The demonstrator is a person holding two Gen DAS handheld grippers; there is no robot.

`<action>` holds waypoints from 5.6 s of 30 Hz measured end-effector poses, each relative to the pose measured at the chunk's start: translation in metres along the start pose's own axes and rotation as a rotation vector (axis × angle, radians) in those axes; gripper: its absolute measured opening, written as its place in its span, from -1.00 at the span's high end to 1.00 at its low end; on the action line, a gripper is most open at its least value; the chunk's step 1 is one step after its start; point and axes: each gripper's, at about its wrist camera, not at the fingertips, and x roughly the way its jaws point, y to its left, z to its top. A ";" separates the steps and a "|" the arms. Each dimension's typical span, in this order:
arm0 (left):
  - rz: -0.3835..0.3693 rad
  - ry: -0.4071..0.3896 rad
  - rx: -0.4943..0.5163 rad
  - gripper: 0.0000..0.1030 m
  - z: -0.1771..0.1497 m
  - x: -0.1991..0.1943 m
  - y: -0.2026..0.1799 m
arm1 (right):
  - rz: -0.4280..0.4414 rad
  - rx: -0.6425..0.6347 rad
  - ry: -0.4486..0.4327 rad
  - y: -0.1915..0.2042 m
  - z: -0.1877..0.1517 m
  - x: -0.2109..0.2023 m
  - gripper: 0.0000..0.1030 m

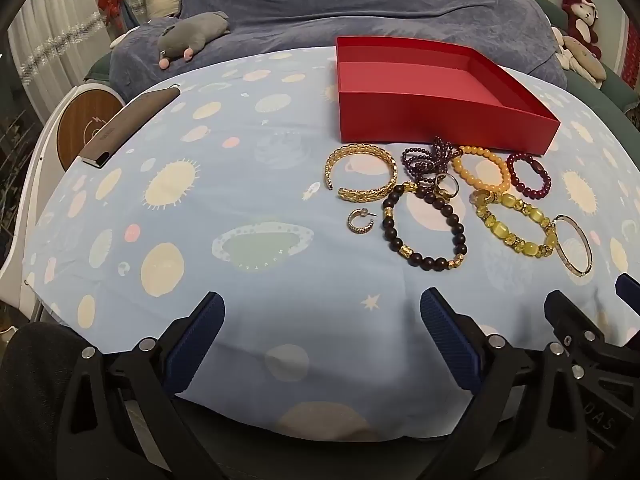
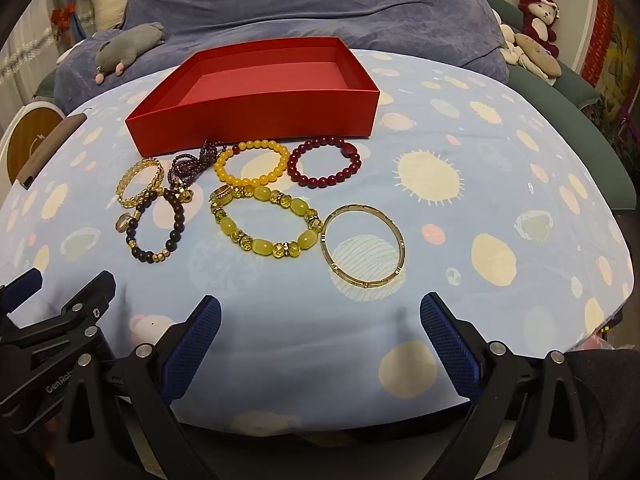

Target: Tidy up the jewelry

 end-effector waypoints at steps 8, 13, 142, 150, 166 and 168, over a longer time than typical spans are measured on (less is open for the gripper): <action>0.001 0.011 0.004 -0.83 0.003 0.004 0.007 | -0.004 0.004 0.006 -0.001 0.000 0.001 -0.86; 0.009 0.011 0.004 -0.82 0.005 0.002 0.002 | -0.001 0.001 0.004 0.001 -0.003 0.000 -0.86; -0.139 0.032 0.006 -0.17 0.085 0.076 -0.007 | -0.010 0.046 0.067 -0.037 0.042 0.035 -0.67; -0.167 0.042 -0.027 -0.04 0.079 0.066 -0.001 | 0.008 0.026 0.065 -0.032 0.043 0.037 -0.50; -0.181 0.057 -0.037 -0.04 0.059 0.042 0.005 | 0.009 0.032 0.092 -0.035 0.039 0.041 -0.27; -0.182 0.056 -0.034 -0.04 0.059 0.042 0.004 | 0.011 0.024 0.090 -0.032 0.039 0.041 -0.29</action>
